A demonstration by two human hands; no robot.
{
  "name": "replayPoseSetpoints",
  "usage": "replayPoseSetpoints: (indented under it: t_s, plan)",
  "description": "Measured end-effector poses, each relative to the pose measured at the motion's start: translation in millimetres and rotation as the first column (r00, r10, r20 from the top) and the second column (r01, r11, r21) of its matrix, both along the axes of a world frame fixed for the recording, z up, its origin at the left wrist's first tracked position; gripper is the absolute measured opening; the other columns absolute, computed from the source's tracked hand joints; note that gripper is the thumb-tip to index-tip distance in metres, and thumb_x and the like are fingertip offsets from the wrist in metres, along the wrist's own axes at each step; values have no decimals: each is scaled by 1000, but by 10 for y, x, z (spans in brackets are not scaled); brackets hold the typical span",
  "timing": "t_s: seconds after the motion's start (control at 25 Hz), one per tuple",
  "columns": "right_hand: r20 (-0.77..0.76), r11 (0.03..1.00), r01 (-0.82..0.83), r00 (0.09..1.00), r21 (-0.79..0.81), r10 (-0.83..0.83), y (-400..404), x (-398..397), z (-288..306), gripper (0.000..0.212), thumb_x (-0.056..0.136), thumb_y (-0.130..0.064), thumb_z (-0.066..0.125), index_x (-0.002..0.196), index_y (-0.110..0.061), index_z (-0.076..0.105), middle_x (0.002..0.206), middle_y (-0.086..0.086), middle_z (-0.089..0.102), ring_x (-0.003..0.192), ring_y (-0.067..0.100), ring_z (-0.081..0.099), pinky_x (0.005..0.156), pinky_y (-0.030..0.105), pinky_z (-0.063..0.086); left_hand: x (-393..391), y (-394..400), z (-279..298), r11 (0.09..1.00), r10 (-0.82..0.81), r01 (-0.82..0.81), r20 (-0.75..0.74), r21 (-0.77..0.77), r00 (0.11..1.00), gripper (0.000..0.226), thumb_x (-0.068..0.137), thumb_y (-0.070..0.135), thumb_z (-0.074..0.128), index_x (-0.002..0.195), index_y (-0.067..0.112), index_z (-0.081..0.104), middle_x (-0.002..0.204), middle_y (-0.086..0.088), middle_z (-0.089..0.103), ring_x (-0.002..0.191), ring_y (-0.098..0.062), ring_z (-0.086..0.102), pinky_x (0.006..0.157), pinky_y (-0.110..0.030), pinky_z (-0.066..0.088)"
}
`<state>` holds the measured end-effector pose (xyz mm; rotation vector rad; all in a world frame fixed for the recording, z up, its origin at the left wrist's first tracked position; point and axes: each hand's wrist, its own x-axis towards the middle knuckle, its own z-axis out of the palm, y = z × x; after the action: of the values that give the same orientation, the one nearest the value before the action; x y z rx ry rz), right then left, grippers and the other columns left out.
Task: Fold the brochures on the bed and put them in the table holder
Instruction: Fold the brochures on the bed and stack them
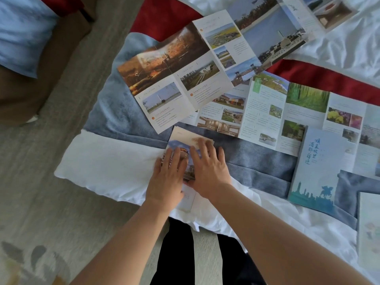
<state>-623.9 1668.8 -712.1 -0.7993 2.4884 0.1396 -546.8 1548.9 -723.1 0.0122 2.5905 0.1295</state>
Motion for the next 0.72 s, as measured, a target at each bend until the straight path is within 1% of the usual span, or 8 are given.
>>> replayPoseSetpoints:
  t_s: [0.08,0.16,0.28,0.36,0.44,0.52,0.64,0.72]
  plan:
    - [4,999,-16,1000,34,16,-26,-36,56,94,79,-62,66,148,-19,20,157,15,15,144,39,15,116,56,16,-62,8,70,1000,-9,10,14,-22,1000,105,78,56,71,153,14,10,162,-16,6,151,-37,6,121,-53,12]
    - [31,999,-33,999,2,33,26,-81,178,89,76,-63,67,143,-17,31,150,15,26,137,37,28,114,52,20,-167,17,194,999,-4,4,4,-39,1000,93,78,61,64,149,15,24,156,-13,26,146,-33,23,120,-51,12]
    - [8,985,4,1000,-174,-2,289,-184,393,55,82,-48,64,126,-16,50,126,6,46,114,28,48,99,39,35,-404,123,392,998,30,-35,-83,-53,996,60,85,57,54,131,18,50,133,-6,51,126,-25,44,111,-43,25]
    - [-29,966,96,994,-239,-106,605,-316,510,40,85,-39,61,119,-17,57,118,4,52,106,26,51,92,38,40,-608,331,533,999,37,-40,-131,-25,991,40,87,50,56,115,21,57,115,-2,55,111,-23,49,98,-39,35]
    - [-54,957,184,978,-226,-200,976,-458,573,41,87,-38,61,122,-18,56,120,4,53,107,27,51,91,38,42,-802,626,638,997,54,-47,-130,58,990,29,87,45,58,106,23,57,107,1,55,104,-22,52,90,-36,39]
    - [-65,942,276,954,-192,-293,1404,-586,589,48,88,-38,60,131,-18,51,129,5,51,115,27,50,95,38,40,-987,994,689,989,62,-45,-119,139,991,25,88,41,59,105,23,55,107,0,54,105,-22,53,88,-36,37]
    - [-52,874,457,881,-164,-470,2100,-744,586,59,90,-39,58,141,-18,41,138,6,45,124,28,44,99,40,36,-1216,1625,701,968,65,-36,-107,250,992,32,88,36,60,115,19,55,119,-1,55,114,-24,51,93,-36,39]
    - [-41,814,563,818,-143,-574,2510,-814,583,64,89,-41,59,145,-18,36,143,5,41,127,28,42,102,42,37,-1330,2006,687,949,86,-60,-70,310,994,37,89,36,60,121,18,53,121,-1,56,115,-24,52,94,-35,41]
